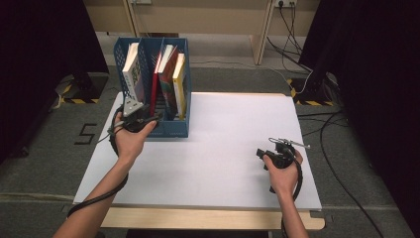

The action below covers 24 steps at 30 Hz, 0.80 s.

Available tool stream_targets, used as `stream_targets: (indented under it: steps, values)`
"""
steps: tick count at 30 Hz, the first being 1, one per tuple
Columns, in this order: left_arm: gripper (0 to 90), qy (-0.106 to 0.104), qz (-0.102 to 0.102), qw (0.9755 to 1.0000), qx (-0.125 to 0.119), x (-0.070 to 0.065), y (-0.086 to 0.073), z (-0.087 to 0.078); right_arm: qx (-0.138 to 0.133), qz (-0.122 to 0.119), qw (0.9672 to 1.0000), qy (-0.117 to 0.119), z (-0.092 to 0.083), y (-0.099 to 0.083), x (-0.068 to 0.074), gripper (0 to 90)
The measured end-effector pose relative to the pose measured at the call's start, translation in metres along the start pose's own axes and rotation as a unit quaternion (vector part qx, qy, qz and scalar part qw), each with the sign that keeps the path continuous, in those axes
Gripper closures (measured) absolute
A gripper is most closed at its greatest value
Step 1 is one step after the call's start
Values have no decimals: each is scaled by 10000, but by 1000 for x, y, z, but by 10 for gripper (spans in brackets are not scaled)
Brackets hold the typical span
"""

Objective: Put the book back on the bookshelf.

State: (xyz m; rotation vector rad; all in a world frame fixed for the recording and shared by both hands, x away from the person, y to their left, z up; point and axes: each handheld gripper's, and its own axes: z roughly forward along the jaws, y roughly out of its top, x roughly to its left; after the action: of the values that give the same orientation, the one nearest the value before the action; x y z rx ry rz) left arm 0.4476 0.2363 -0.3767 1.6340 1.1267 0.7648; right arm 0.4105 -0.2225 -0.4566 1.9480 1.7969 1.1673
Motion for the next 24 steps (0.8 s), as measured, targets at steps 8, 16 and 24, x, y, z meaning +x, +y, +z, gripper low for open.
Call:
stream_targets:
  steps: [8, 16, 24]
  values:
    - [402, 145, -97, 9998, 61, 19, -18, -25, -51, -55, 9999, -74, -1, 1, -3, 569]
    - [399, 316, -160, 9993, 93, 37, -41, -51, -55, -24, 9998, -173, -2, -1, -6, 569]
    - [398, 602, -231, 9978, 138, 54, -84, -70, 4, -6, 9998, -205, 0, -3, -8, 568]
